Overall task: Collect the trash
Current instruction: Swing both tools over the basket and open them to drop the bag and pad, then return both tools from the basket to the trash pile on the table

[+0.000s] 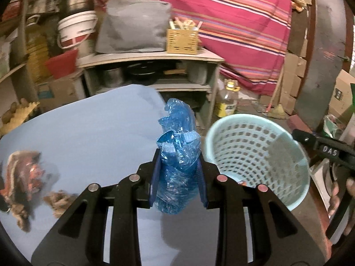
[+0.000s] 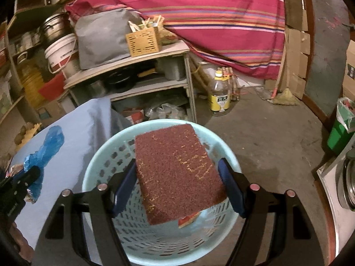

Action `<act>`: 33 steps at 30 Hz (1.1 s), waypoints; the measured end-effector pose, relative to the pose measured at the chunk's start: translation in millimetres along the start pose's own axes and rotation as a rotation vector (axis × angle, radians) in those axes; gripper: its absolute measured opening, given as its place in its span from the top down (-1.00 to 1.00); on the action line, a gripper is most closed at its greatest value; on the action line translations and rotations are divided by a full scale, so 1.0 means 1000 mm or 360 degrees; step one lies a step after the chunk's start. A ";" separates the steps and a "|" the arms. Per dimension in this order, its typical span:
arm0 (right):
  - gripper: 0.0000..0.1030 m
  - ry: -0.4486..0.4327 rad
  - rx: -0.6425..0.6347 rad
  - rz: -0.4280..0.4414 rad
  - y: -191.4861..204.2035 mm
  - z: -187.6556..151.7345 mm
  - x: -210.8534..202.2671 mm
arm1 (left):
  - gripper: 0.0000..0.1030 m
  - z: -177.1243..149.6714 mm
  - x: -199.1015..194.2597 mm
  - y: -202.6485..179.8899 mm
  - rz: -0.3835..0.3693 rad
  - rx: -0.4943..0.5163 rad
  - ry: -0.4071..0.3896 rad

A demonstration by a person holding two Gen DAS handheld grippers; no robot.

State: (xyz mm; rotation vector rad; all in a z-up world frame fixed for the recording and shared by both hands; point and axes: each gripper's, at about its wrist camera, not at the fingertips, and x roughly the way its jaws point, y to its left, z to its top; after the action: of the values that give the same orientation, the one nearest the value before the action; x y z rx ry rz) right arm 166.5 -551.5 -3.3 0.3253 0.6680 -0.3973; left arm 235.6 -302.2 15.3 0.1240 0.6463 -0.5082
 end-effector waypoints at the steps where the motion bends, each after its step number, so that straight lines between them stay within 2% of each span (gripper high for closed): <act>1: -0.41 0.0002 0.0013 -0.0003 -0.003 0.000 0.001 | 0.44 0.002 0.003 -0.008 -0.0022 0.0009 0.0000; 7: -0.41 -0.0002 0.0054 -0.0028 -0.014 0.001 0.000 | 0.44 0.014 0.015 -0.052 -0.0131 0.0074 -0.0010; 12: -0.41 -0.0015 0.0117 -0.0049 -0.029 0.003 -0.003 | 0.43 0.019 0.023 -0.078 -0.0167 0.0134 -0.0012; 13: -0.41 -0.0018 0.0128 -0.0058 -0.033 0.004 -0.005 | 0.36 0.020 0.024 -0.080 -0.0173 0.0140 -0.0010; 15: -0.41 -0.0024 0.0144 -0.0067 -0.039 0.004 -0.006 | -0.05 0.021 0.028 -0.083 -0.0173 0.0154 0.0001; 16: -0.41 -0.0026 0.0156 -0.0067 -0.041 0.004 -0.007 | -0.33 0.022 0.028 -0.082 -0.0163 0.0151 -0.0009; 17: -0.41 -0.0028 0.0162 -0.0065 -0.043 0.005 -0.007 | -0.48 0.023 0.026 -0.081 -0.0155 0.0148 -0.0030; 22: -0.41 -0.0021 0.0152 -0.0056 -0.040 0.005 -0.006 | -0.68 0.026 0.019 -0.071 -0.0130 0.0129 -0.0055; 26: -0.41 0.0003 0.0110 -0.0031 -0.025 0.008 0.000 | -0.89 0.026 0.002 -0.048 -0.0049 0.0093 -0.0106; 30: -0.43 0.0043 0.0079 -0.0023 -0.006 0.006 0.006 | -0.90 0.021 -0.019 -0.023 0.0071 0.0119 -0.0152; 33: -0.59 0.0049 0.0107 -0.0032 0.002 0.006 0.006 | -0.90 0.018 -0.030 -0.004 0.0131 0.0112 -0.0166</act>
State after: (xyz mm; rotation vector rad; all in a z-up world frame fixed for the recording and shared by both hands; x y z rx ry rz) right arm 174.9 -554.1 -2.5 0.3891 0.6895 -0.4353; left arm 223.4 -298.1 48.2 0.1886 0.5195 -0.4553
